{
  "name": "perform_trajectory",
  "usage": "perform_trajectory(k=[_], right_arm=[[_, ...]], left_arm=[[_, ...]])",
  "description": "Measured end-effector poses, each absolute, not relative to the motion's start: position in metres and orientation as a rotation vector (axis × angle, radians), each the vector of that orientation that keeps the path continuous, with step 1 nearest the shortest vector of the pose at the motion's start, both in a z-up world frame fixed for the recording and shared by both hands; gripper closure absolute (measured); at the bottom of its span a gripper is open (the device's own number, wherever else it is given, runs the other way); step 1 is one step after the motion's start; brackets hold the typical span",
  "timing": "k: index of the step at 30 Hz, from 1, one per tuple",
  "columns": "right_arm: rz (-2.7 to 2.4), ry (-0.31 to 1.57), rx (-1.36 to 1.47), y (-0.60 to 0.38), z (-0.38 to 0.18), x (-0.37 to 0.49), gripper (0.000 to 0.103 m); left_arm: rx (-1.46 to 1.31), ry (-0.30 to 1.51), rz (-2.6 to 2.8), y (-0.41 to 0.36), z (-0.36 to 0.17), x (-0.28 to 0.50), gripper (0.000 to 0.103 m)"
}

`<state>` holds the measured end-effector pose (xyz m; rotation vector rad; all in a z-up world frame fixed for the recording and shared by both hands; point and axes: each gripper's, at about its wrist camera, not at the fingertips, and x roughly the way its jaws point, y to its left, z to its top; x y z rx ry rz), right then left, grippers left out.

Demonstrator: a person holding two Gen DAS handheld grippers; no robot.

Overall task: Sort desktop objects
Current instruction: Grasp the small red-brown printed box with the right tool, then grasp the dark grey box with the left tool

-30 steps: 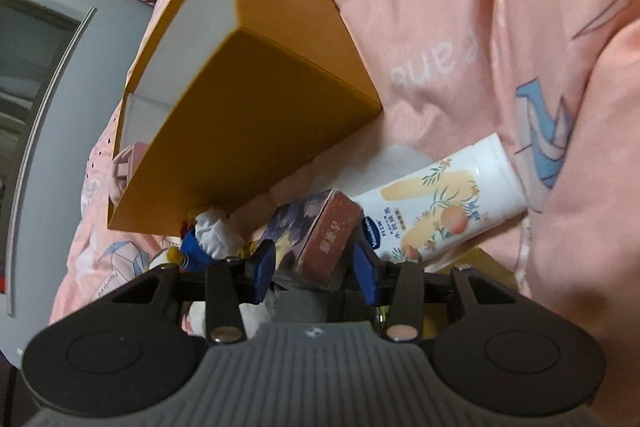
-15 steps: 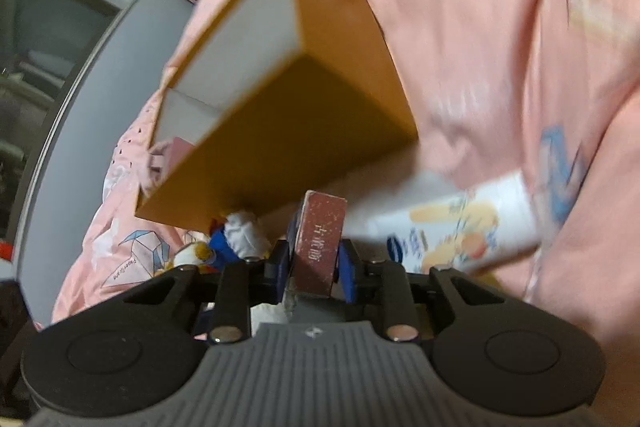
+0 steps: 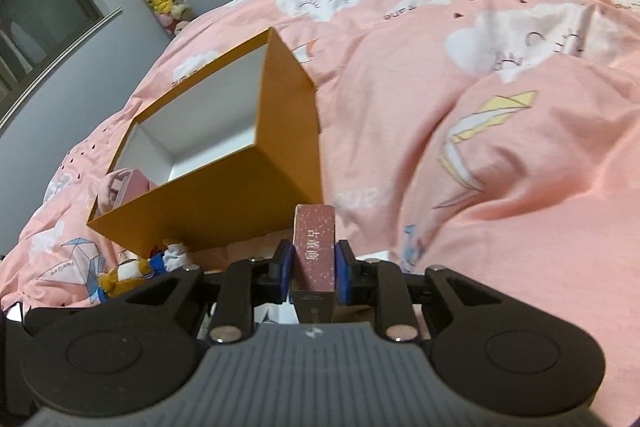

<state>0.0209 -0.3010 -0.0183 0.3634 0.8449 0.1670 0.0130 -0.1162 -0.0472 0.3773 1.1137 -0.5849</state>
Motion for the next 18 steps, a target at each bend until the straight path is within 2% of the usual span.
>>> perform_trajectory(k=[12, 18], right_arm=[[0.147, 0.842, 0.340, -0.303, -0.029, 0.010, 0.079], [0.190, 0.875, 0.358, -0.299, -0.039, 0.020, 0.077]], left_arm=[[0.730, 1.048, -0.491, -0.166, -0.084, -0.014, 0.032], [0.825, 0.958, -0.454, -0.170, -0.079, -0.026, 0.032]])
